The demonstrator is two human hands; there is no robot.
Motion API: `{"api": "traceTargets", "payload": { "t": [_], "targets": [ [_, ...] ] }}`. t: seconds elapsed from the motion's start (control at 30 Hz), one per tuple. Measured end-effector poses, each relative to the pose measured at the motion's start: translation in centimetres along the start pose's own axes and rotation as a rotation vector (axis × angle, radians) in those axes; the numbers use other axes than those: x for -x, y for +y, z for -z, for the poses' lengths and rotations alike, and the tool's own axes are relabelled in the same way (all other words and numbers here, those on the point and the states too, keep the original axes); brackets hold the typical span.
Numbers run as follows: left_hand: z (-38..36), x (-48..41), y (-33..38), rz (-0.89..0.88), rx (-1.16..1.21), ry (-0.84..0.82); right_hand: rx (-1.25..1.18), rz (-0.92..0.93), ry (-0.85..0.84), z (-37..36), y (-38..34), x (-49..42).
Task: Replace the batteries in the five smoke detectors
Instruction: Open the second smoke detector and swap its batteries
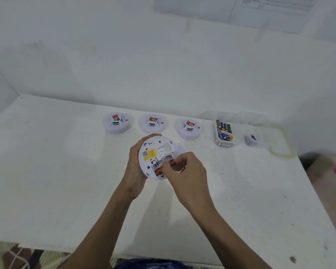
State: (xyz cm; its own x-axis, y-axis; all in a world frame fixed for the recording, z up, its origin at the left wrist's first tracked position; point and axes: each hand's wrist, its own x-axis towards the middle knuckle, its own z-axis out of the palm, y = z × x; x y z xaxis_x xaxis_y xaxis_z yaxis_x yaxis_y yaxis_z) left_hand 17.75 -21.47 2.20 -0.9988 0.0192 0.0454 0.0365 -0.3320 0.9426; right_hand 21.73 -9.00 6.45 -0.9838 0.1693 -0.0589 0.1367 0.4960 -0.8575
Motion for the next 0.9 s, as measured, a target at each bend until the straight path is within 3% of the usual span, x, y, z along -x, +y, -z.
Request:
{"api": "traceTargets", "payload": {
  "t": [0.37,0.6,0.9],
  "targets": [
    [-0.6,0.1,-0.3,0.06,0.016,-0.019,-0.053,0.134,0.101,0.3,-0.3,0.4],
    [-2.3,-0.4,-0.9,0.114,0.077,-0.021,-0.151,0.227,0.028,3.7,0.2,-1.0],
    [-6.9,-1.2,-3.0,0.227,0.135,-0.042,-0.096,0.146,0.057,12.3,4.8,-7.0]
  ]
}}
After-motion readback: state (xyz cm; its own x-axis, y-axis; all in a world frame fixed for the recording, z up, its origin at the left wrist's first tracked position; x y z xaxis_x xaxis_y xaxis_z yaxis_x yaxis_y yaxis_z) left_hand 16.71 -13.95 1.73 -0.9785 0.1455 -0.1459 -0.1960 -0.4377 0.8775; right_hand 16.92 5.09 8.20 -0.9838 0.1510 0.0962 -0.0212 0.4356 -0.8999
